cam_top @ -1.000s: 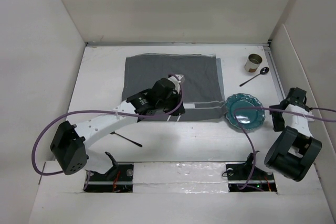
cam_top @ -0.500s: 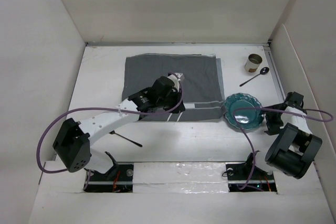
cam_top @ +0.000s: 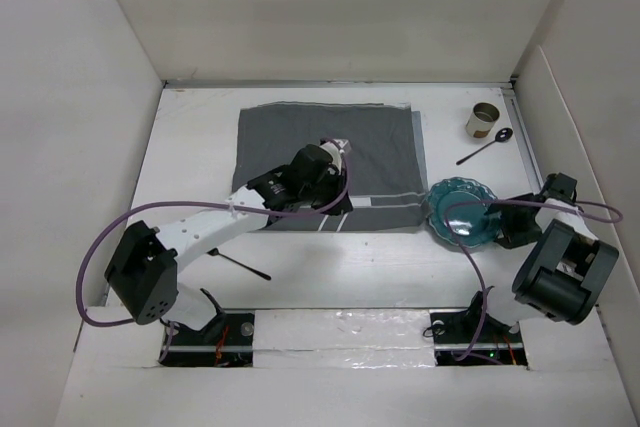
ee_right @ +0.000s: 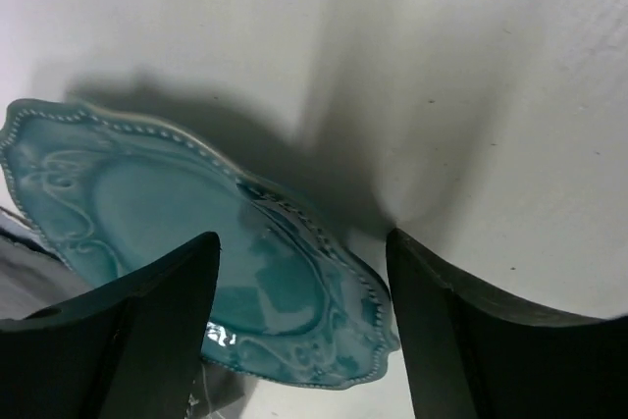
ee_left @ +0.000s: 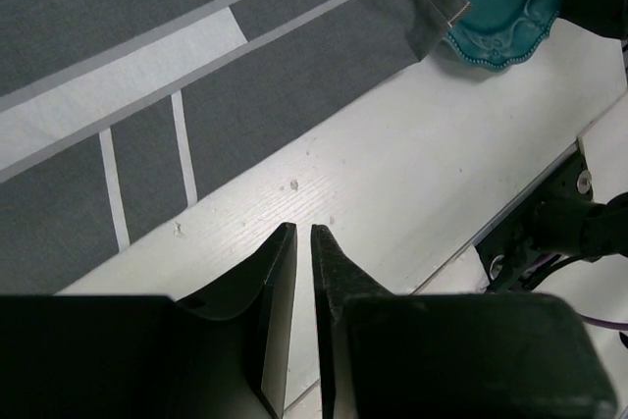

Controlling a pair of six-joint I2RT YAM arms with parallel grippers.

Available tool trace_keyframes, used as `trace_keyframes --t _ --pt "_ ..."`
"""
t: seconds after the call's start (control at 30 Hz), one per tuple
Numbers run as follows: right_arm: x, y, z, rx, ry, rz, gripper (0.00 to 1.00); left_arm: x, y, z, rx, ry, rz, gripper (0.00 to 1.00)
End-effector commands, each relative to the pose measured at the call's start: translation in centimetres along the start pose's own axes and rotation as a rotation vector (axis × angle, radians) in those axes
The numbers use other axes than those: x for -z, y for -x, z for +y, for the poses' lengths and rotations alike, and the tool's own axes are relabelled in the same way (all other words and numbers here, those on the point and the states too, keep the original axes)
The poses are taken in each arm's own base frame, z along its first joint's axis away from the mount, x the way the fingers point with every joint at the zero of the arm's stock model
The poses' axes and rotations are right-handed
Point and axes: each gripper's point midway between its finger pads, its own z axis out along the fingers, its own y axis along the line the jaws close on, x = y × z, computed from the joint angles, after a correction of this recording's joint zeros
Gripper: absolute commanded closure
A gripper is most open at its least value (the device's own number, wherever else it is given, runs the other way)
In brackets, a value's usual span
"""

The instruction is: Set the dinner table for one person

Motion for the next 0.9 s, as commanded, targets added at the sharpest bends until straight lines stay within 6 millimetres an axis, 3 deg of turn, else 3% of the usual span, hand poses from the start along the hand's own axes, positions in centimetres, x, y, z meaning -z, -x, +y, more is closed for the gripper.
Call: trace_keyframes --t 0.0,0.07,0.1,0.17,0.3,0.37,0.47,0.5,0.63,0.67,0.73,0.87 --pt "-1.3 -0.5 -0.9 -0.079 -0.019 0.042 0.35 0.2 1.4 0.6 -0.014 0.022 -0.036 0.90" --pt "-0.9 -0.3 -0.4 -0.100 0.011 0.038 0.39 0.4 1.8 0.9 -0.011 0.031 -0.046 0.90" --pt "-0.6 0.1 0.0 -0.128 0.030 0.028 0.50 0.5 2.2 1.2 -0.009 0.041 -0.049 0.90" --pt "0.1 1.2 1.1 -0.139 0.065 0.005 0.60 0.6 2.7 1.4 -0.014 0.059 -0.066 0.90" --pt "1.1 2.6 1.8 -0.096 0.056 -0.026 0.93 1.0 3.7 1.4 -0.015 0.081 -0.091 0.90" --pt "2.1 3.5 2.1 -0.072 0.053 -0.067 1.00 1.1 3.8 1.4 -0.006 0.084 -0.097 0.91" --pt "5.3 5.3 3.4 -0.035 0.124 -0.160 1.00 1.1 4.0 1.6 -0.002 0.099 -0.101 0.91" --pt "7.3 5.9 4.5 -0.015 0.163 -0.197 1.00 1.2 4.3 1.5 -0.004 0.105 -0.104 0.91" --pt "10.7 4.5 9.0 0.063 0.330 -0.185 1.00 2.1 6.6 1.8 -0.012 0.156 -0.153 0.91" --pt "11.5 3.3 10.3 0.093 0.381 -0.156 1.00 2.5 7.4 1.9 -0.011 0.179 -0.176 0.91" --pt "14.1 3.0 12.0 0.127 0.442 -0.182 1.00 3.8 9.3 1.6 -0.006 0.176 -0.221 0.91" --pt "17.6 1.4 14.1 0.199 0.506 -0.189 1.00 5.3 11.3 0.6 -0.010 0.170 -0.275 0.91"
